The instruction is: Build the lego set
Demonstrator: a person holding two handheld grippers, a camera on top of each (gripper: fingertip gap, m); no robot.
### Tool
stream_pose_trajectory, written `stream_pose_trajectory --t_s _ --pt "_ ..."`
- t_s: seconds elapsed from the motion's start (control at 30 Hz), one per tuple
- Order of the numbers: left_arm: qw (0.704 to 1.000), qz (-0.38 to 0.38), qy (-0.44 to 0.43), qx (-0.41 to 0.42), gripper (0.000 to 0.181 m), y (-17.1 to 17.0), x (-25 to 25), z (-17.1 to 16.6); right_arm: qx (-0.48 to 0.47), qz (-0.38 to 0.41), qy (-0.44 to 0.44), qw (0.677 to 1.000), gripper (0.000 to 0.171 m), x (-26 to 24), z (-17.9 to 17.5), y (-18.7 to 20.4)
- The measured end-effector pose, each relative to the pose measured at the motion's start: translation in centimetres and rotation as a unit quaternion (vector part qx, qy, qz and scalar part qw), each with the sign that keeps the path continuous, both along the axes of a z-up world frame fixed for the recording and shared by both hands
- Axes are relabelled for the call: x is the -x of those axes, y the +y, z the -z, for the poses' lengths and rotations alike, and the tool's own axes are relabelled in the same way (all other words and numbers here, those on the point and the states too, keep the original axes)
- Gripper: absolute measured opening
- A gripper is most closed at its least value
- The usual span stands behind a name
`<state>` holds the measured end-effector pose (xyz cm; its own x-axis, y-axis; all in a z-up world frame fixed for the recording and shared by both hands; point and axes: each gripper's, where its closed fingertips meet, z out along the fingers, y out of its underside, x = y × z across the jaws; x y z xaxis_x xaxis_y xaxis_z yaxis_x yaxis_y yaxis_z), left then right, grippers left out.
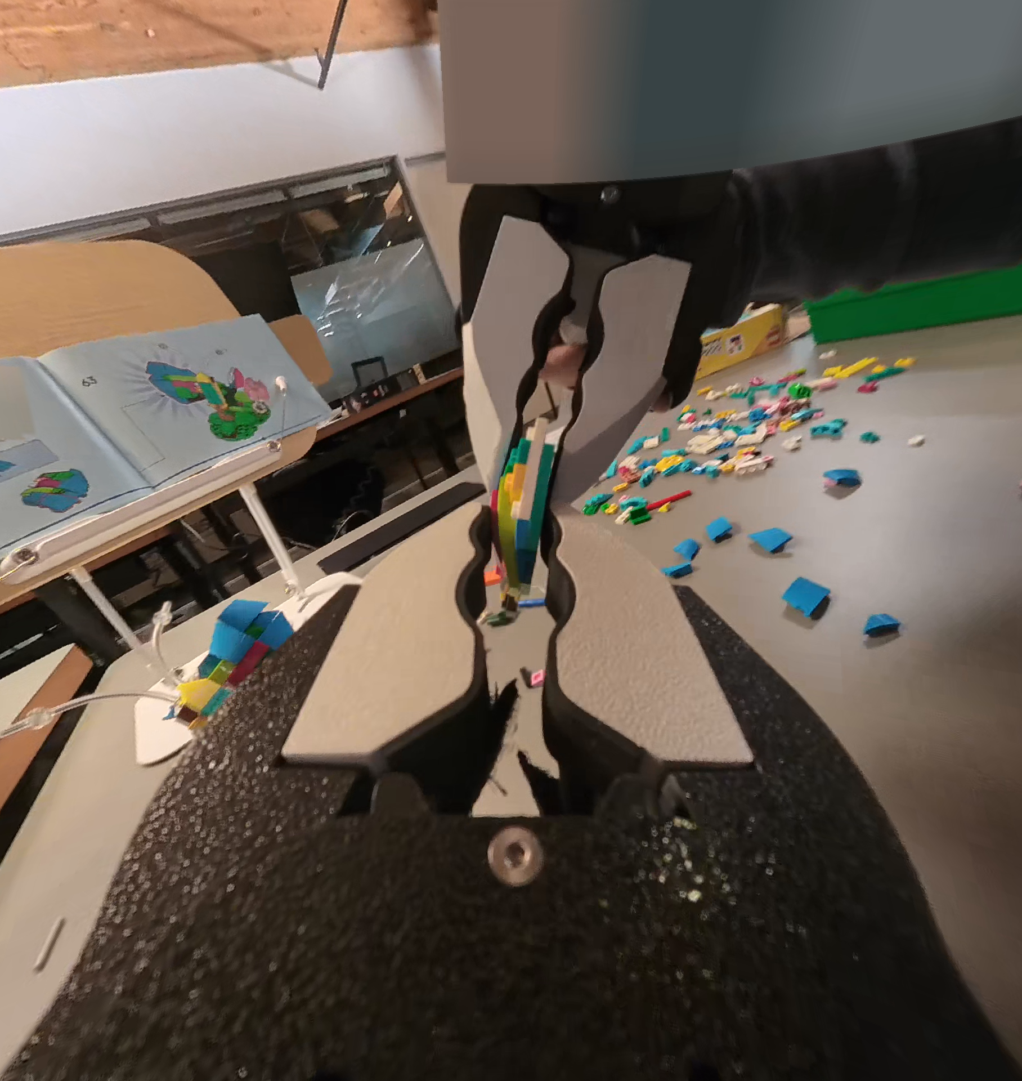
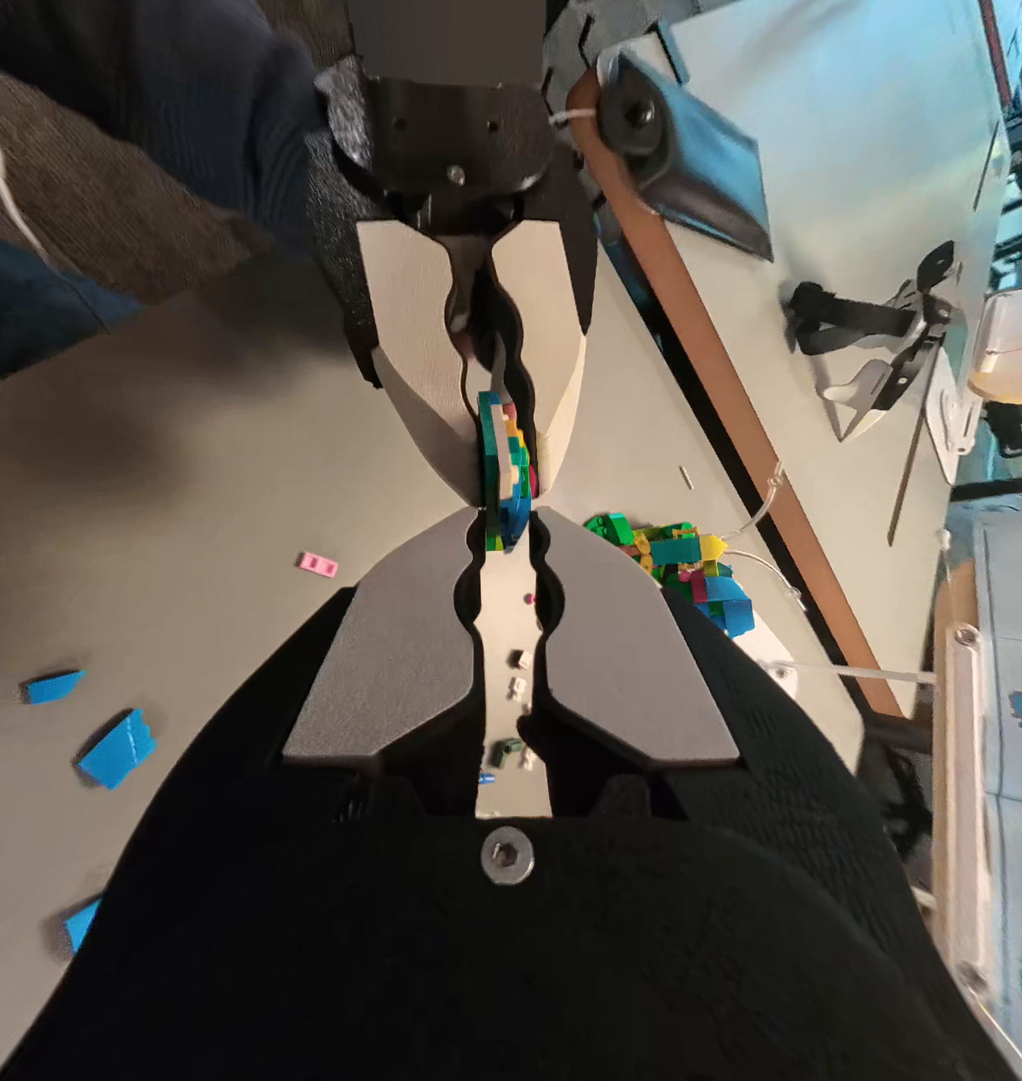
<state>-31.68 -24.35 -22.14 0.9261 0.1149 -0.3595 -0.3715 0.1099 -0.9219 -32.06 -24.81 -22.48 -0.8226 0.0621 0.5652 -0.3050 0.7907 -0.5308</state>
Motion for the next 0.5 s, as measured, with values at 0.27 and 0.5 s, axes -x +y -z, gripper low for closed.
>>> stream_pose_trajectory --t_s 0.27,0.5 --pt "0.999 0.031 -0.003 -0.02 0.016 -0.37 -0.66 -0.56 0.032 -0.035 -0.004 0.999 0.011 -0.84 -0.69 -0.34" --pt "0.999 0.023 -0.042 -0.025 0.019 -0.22 -0.17 -0.67 0.006 -0.033 0.051 0.998 0.011 -0.39 -0.8 -0.15"
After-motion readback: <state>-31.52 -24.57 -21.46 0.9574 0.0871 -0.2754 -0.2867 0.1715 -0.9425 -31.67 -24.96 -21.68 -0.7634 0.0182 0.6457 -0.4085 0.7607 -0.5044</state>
